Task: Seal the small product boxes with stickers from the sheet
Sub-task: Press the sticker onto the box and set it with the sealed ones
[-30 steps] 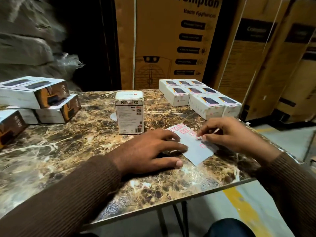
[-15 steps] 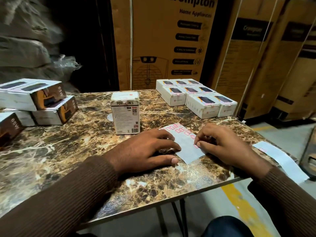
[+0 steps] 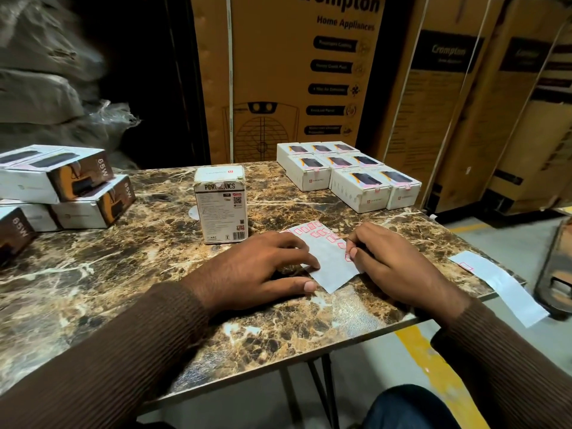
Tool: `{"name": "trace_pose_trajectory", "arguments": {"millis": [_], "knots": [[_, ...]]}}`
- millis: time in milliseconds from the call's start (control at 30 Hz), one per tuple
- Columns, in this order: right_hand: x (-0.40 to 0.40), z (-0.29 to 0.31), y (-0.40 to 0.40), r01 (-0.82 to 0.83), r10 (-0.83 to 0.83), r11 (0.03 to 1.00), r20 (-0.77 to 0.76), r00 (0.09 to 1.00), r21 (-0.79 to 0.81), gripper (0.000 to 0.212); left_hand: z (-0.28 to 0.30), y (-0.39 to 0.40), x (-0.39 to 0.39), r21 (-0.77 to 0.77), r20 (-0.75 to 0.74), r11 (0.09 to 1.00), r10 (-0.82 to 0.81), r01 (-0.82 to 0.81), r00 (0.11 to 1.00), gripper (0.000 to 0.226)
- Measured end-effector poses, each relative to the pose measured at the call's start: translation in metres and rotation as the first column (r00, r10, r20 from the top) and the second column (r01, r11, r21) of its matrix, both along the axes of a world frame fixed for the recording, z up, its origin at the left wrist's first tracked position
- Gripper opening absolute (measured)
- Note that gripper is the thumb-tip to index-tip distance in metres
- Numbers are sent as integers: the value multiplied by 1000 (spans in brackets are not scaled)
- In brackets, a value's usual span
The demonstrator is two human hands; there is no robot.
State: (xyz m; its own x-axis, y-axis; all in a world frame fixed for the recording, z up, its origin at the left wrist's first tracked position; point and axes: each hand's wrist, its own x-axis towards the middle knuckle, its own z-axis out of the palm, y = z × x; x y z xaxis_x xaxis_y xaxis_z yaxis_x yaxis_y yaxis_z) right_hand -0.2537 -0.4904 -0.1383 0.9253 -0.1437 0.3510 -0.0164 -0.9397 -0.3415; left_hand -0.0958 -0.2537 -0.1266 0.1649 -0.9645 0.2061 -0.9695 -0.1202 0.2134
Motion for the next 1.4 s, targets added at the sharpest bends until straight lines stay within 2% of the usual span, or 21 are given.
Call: {"name": "trace_pose_trajectory", "arguments": {"millis": [233, 567, 800, 1033, 1233, 1400], "knots": [[-2, -2, -1, 28, -30, 999, 38, 999, 38, 12, -1, -1, 2, 9, 6, 1000, 1, -2, 1000, 57], [-3, 0, 4, 16, -20, 998, 50, 999, 64, 17, -1, -1, 1, -1, 5, 1000, -1, 1, 1000, 58], [-8, 4, 4, 21, -48, 972, 109, 993, 234, 19, 0, 1, 3, -37, 6, 999, -20, 20, 1000, 54], [-7, 6, 10, 55, -67, 990, 90, 994, 131, 20, -2, 3, 7, -52, 16, 998, -29, 29, 999, 54], [-6, 10, 11, 67, -78, 989, 79, 994, 131, 21, 1, 8, 16, -219, -100, 976, -46, 23, 994, 53], [2, 21, 15, 37, -46, 996, 122, 991, 78, 18, 13, 15, 27, -427, -16, 904, -10, 2, 1000, 32]]}}
